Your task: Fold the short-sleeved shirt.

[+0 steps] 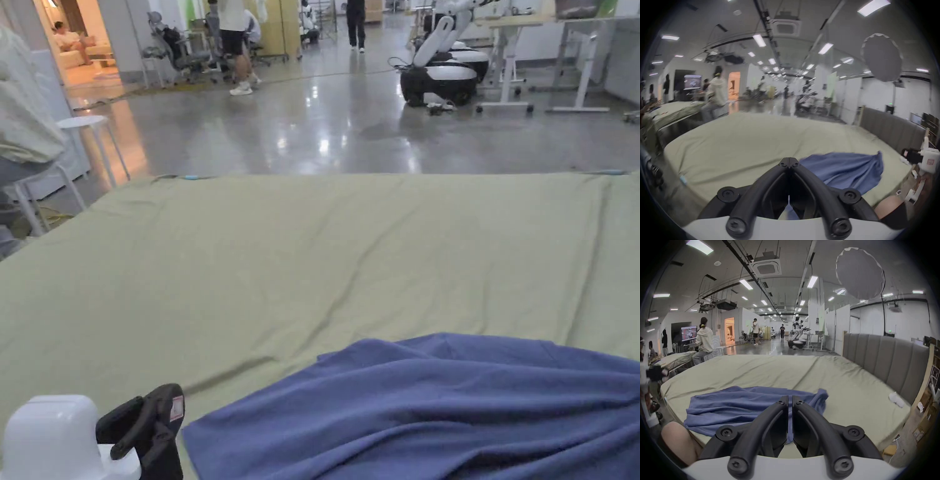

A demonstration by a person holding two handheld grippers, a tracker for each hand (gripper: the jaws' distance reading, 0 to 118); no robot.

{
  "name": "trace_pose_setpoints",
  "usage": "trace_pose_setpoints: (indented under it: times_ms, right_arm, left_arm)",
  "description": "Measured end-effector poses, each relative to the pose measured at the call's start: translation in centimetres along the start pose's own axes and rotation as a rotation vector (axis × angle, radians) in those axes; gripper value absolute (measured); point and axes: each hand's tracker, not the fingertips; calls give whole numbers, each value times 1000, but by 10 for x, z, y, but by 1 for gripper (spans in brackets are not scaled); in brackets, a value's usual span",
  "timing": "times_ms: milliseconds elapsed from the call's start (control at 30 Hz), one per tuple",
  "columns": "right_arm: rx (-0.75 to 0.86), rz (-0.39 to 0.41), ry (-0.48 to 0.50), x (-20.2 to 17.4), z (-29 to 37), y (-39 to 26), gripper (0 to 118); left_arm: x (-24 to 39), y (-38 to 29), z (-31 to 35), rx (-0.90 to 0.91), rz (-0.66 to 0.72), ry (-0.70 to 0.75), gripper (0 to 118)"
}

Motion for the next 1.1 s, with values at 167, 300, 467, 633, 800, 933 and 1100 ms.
trace_pose_setpoints:
  times_ms: [167,300,467,633,800,933,1100]
  right_arm:
    - [-57,10,25,-13,-13,-14,6]
    - [-83,33,21,-17,-15,-16,6]
    - [-82,16,8,-12,-16,-11,6]
    - [-88,22,-21,0,-14,-12,6]
    - [-114,2,-46,14,-20,-18,6]
    - [-173,1,-47,18,-30,-26,6]
    - [-200,-29,-34,26,-38,-43,6]
  left_arm:
    - [-50,-33,-5,-115,98,67,0]
    - [-56,-32,-40,-139,106,32,0]
    - [-41,-27,-124,-248,-16,-36,40]
    - [-35,-36,-195,-353,0,-47,118]
    - [-22,-61,-233,-541,-64,7,115]
    - [-3,-72,-210,-420,-135,24,92]
    - [16,-64,-183,-332,-181,-2,6]
